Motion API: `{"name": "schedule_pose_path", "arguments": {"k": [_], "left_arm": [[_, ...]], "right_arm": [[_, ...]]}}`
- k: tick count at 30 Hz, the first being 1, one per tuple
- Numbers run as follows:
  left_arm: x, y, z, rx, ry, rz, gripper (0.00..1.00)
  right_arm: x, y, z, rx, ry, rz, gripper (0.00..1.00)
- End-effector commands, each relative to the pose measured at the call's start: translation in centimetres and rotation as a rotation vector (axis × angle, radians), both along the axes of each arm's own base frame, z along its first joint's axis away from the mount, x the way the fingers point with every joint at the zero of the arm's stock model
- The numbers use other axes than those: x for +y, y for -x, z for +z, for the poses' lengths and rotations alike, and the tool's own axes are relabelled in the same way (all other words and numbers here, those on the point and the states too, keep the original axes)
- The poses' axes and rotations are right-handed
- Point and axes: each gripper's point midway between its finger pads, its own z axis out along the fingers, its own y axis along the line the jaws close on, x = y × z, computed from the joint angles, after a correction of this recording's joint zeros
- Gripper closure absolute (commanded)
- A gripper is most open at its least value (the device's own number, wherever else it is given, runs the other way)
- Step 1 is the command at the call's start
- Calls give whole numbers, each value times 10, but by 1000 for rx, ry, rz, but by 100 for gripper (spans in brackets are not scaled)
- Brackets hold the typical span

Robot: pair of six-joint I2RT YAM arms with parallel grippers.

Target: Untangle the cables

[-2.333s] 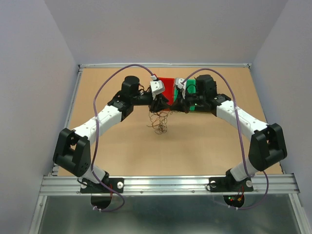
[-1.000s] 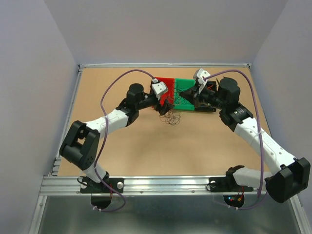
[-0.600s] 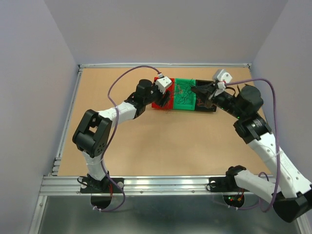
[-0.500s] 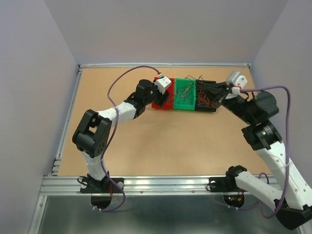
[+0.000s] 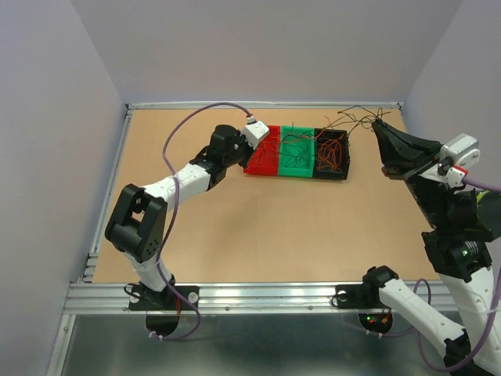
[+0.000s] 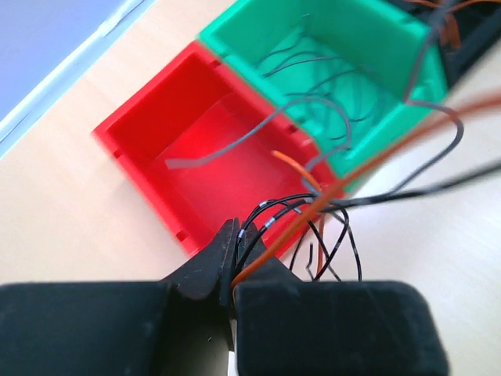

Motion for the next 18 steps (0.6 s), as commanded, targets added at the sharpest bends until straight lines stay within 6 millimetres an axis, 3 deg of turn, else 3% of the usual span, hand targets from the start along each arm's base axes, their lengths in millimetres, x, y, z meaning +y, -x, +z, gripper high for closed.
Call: {"name": "schedule_pose_path", "arguments": {"k": [1,2,5,6,9,11,16,18], "left_arm": [[58,-42,44,-55,87,255,94],[87,-56,50,-44,128,347,93],[126,-69,66,-31,248,457,98],[154,-77,68,-39,279,517,100],[190,-84,78,-31,379,617,100],[225,-87,83,-48,439,689,100],[299,-91,82,-43,578,874,100],[312,-94,77,-33,596,910,100]], "right_arm": [[-29,5,28,-45,-127,-107,99],[-34,9,30,-53,-146,-119,99],[-40,19,34,-75,-176,-117,99],[-46,20,35,-74,-197,-135,99],[-51,29,40,-89,-219,-138,100],[-56,30,41,-88,-233,-155,99],[-63,32,42,-92,-268,-178,99],[-67,33,44,-97,-287,-189,99]]}}
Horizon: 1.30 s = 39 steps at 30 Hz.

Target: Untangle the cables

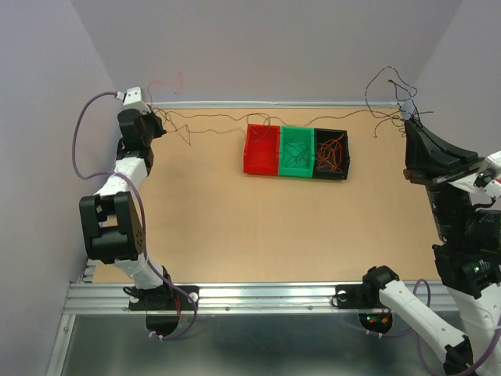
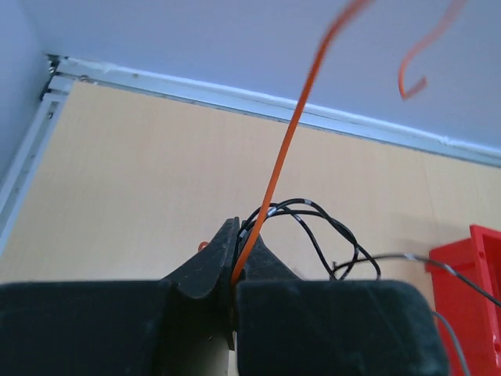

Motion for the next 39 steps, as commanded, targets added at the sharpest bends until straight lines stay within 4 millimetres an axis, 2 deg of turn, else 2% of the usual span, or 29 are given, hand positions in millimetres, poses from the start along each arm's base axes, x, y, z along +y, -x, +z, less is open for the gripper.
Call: {"name": "schedule_pose_path", "arguments": {"k": [1,7,9,11,12,13,15,16,17,18,19,21,22,23,24,26,27,28,29,30,33,34,36,37,38,39], "left_arm": [[26,-3,23,-73,119,96,100],[46,-9,14,-57,113,169,100],[46,-9,14,-56,101,155,100],[38,-7,18,-68,96,111,100],[26,-4,29,-92,99,47,100],[17,0,28,-95,92,4,100],[2,7,47,-143,72,-50,100],[-2,11,48,-146,59,-57,100],[-13,14,52,-160,39,-78,100],[-15,19,64,-190,27,-78,100],[-19,23,64,-198,21,-87,100],[-31,31,76,-234,2,-116,100],[-37,34,77,-248,-8,-134,100],[-38,36,79,-257,-8,-137,100],[-46,41,86,-280,-18,-162,100],[-52,46,87,-300,-33,-183,100],[-55,49,90,-313,-48,-193,100],[-68,52,91,-321,-52,-222,100],[-71,54,91,-324,-60,-230,100],[-78,57,92,-332,-73,-243,100],[-83,60,96,-347,-91,-247,100],[-87,62,95,-351,-98,-255,100],[-90,65,98,-360,-104,-258,100],[-92,66,98,-365,-106,-261,100],[-93,67,98,-365,-107,-265,100],[-94,68,99,-369,-108,-267,100]], "right_arm": [[-23,16,23,-73,-103,-55,99],[-25,21,24,-88,-110,-52,99],[-21,19,23,-86,-97,-42,100],[-15,17,20,-82,-79,-21,100],[-6,17,18,-85,-49,12,99],[0,8,12,-65,-30,24,99],[13,1,5,-54,11,64,99],[19,-5,1,-42,28,75,99],[28,-21,-8,-4,47,83,99],[36,-27,-13,12,66,105,99],[48,-48,-26,62,96,121,100],[69,-63,-40,96,152,186,99],[86,-85,-54,153,180,221,99],[91,-82,-55,149,192,254,99],[113,-100,-71,196,244,324,100],[131,-115,-85,241,272,381,99],[145,-137,-100,292,295,409,99],[152,-149,-110,334,298,419,99],[159,-164,-123,375,308,422,100],[169,-188,-141,429,322,420,99],[185,-222,-183,536,348,418,99],[195,-241,-213,602,371,410,99],[204,-256,-242,657,400,357,99],[209,-267,-266,696,428,331,99],[216,-271,-278,718,437,315,100],[212,-280,-288,745,435,262,99]]}}
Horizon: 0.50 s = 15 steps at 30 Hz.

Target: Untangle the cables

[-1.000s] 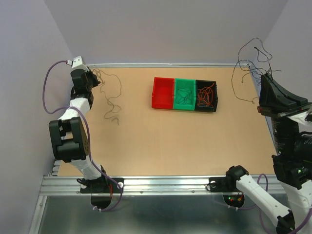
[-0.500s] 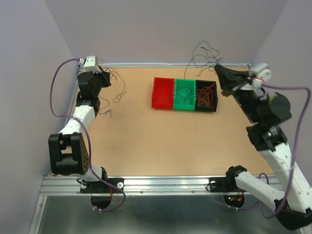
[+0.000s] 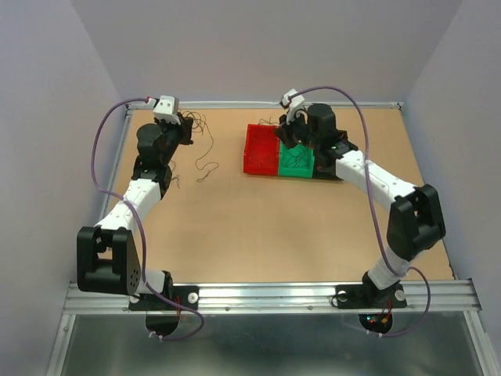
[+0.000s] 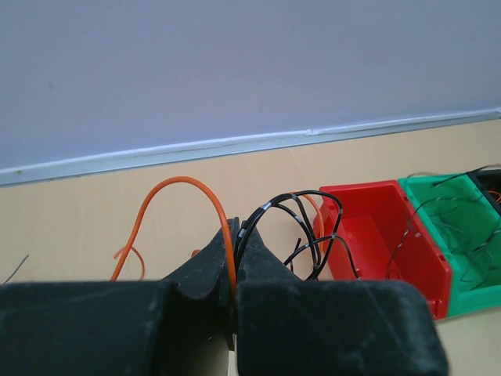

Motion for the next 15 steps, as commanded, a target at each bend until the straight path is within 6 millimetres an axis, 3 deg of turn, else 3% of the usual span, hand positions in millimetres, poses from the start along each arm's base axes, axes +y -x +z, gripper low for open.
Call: {"name": "schedule_pose_path", "arguments": {"k": [1,4,12,13,15], "left_arm": [[0,10,40,-141,-22,4,100],[-4,11,41,-144,-24,-5,100],[-8,11,39,-143,-29,-12,100],[-9,11,39,-142,-32,-13,100],[-11,12,39,-142,-32,-26,100]], "right_arm": [[14,-22,4,-48,51,-87,99],[17,-35,-30,-3,116,-114,99],[60,-42,-118,87,280,-74,99],[60,-43,-145,146,323,-70,99],[56,-49,-161,162,358,-102,99]]}}
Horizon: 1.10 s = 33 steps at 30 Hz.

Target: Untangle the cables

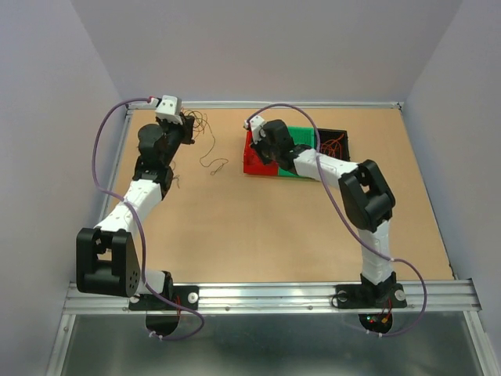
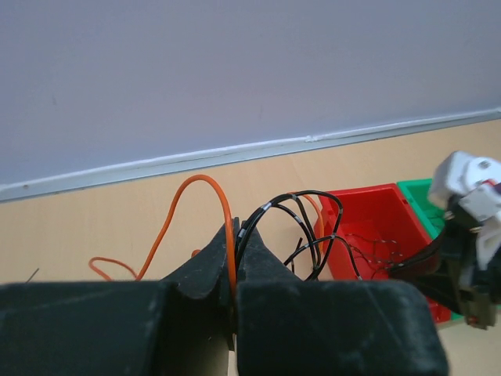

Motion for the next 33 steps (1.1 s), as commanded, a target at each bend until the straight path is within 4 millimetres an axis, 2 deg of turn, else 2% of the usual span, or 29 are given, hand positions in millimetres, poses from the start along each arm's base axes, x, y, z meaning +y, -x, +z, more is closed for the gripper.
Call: {"name": "schedule_pose_path", "arguments": {"k": [1,3,5,7,8,9,11,12,13,14,15,17,18,20,21,25,29,33], "left_arm": [[-4,9,32,-111,-5,-18,100],[-6,12,33,-115,-8,-28,100],[-10,13,34,-118,-10,-37,100],[-12,16,35,-120,-8,-43,100],[-14,17,35,-124,-9,-49,100],[-16,18,36,-125,-9,-57,100],[-18,20,37,-139,-32,-68,100],[-22,22,36,-139,-36,-88,100],[-24,23,38,-145,-38,-98,100],[-30,25,37,-145,-42,-124,100],[-33,26,37,-147,-47,-137,100],[-39,29,36,-147,-53,-167,100],[-46,32,35,-152,-62,-192,100],[-53,35,33,-155,-73,-225,100],[-59,38,33,-157,-78,-255,100],[-84,50,27,-172,-118,-345,100],[-102,59,22,-182,-148,-404,100],[-130,74,13,-194,-204,-507,100]], "right_arm": [[2,-16,-25,7,88,-38,99],[3,-13,-37,27,105,-20,99],[4,-7,-39,44,101,3,99],[10,1,-30,51,71,54,81],[9,5,-9,23,53,61,73],[8,8,2,9,41,65,63],[9,16,26,-25,7,94,55],[7,26,51,-56,-27,117,49],[6,32,57,-64,-41,128,46],[3,42,77,-101,-74,140,40],[2,49,81,-101,-89,160,37],[2,56,105,-163,-143,175,29],[-3,68,109,-173,-159,192,23],[-2,80,125,-226,-211,231,21],[-3,94,129,-234,-237,271,20],[0,116,152,-283,-347,334,21],[3,130,162,-279,-382,401,25],[2,143,171,-305,-403,450,27]]}}
